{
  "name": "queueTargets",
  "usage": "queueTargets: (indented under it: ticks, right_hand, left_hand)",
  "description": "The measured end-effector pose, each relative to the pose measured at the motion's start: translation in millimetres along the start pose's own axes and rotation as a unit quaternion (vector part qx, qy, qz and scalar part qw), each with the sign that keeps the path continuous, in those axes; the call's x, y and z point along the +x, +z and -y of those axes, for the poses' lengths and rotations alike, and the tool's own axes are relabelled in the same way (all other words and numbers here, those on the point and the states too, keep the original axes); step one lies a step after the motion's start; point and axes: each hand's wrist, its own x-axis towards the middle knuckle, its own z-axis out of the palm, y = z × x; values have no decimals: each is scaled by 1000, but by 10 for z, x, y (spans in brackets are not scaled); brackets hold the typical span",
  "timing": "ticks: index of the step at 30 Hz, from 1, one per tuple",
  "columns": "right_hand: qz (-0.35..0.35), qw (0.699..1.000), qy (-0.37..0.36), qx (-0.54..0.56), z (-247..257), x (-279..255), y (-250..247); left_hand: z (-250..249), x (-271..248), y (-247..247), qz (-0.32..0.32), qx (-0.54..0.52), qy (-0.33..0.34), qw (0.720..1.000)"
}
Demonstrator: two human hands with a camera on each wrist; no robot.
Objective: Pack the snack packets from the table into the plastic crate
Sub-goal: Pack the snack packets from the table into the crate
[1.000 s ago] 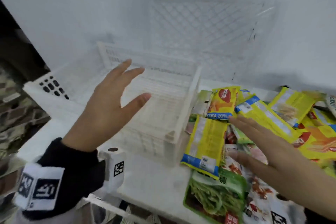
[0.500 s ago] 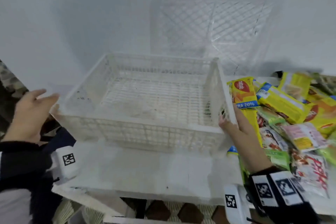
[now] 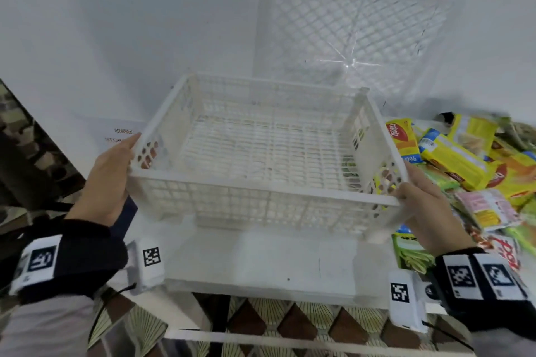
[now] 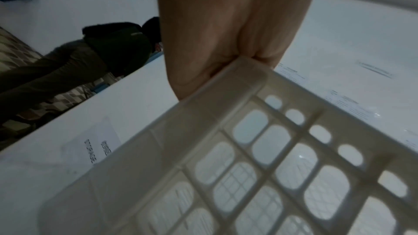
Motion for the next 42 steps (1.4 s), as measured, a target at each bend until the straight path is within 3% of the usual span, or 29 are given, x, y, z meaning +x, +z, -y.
queueTargets:
  ticks: [3,11,14,18,21,24,30,36,38,40,42]
  right_hand:
    - [-6,1000,-1,5,-33,15,-124]
    - [-5,1000,6,28,-108,-12,-165]
    - [-12,1000,3,20,-121,-50,-176]
    - [-15,999,15,31,-126,-153,-258]
    - [-14,1000,23,0,-110,-183,-399]
    - [-10,999,4,-39,-94,-141,-610]
    - [78,982,-43,-167,-98,-99,-1349]
    - [80,897,-93,-424,-97,118,-2377]
    - [87,828,-95,-545,-111,278,-2663]
    - [105,734,-72,-667,-126,479,-2881]
    - [134,674,-62,-724,-126,692,-3007]
  left_hand:
    - [-1,-69,128,30,1,16,999]
    - [-76,-148,194,-13,19,12,1000]
    - [-110,-99,108,-70,104,30,992]
    - [-152,91,125,-118,263,68,955]
    - [-515,-203,747,-77,291,147,942]
    - [-937,-742,1657,42,262,206,942]
    - [-1028,-1422,3062,224,230,284,903]
    - [-669,-1813,4222,374,350,239,825]
    - [-598,-1817,4544,398,386,210,805]
    - [-587,-1757,4834,409,414,193,790]
    - [-573,-1661,5094,403,457,189,770]
